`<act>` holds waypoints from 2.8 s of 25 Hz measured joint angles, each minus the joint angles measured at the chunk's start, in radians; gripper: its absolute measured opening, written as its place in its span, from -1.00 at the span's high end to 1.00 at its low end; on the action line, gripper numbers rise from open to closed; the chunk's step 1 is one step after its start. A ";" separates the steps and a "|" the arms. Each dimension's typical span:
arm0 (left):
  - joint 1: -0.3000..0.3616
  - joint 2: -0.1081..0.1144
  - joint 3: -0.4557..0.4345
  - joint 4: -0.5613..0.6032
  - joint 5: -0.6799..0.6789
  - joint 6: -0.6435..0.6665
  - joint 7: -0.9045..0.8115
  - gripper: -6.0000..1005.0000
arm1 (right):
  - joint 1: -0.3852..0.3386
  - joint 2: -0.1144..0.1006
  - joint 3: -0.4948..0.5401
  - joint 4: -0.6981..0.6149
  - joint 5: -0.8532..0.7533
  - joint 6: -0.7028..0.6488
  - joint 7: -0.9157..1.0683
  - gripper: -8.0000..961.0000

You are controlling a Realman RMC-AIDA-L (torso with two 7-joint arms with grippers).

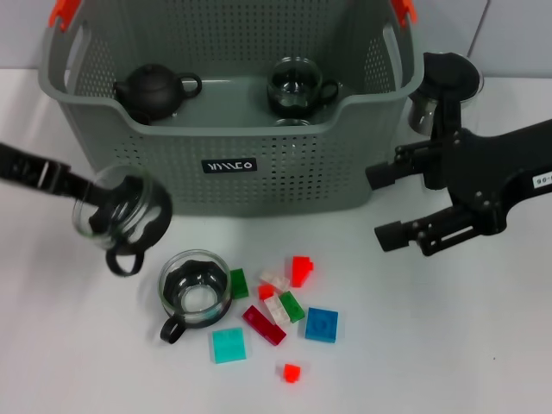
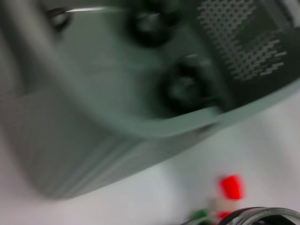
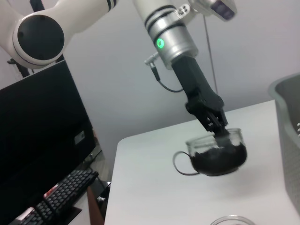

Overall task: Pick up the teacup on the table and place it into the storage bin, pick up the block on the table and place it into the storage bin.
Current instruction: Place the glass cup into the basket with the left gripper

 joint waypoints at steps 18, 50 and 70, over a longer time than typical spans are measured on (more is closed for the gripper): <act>-0.137 0.142 0.023 -0.088 -0.307 -0.132 -0.124 0.83 | 0.011 -0.029 0.109 -0.003 0.032 -0.038 0.061 -0.87; -0.324 0.075 0.399 -0.487 0.027 -0.797 -0.108 0.84 | -0.016 -0.058 0.131 0.001 0.068 -0.038 0.126 -0.87; -0.335 0.018 0.484 -0.528 0.110 -0.883 -0.109 0.84 | -0.022 -0.058 0.131 0.003 0.068 -0.037 0.121 -0.87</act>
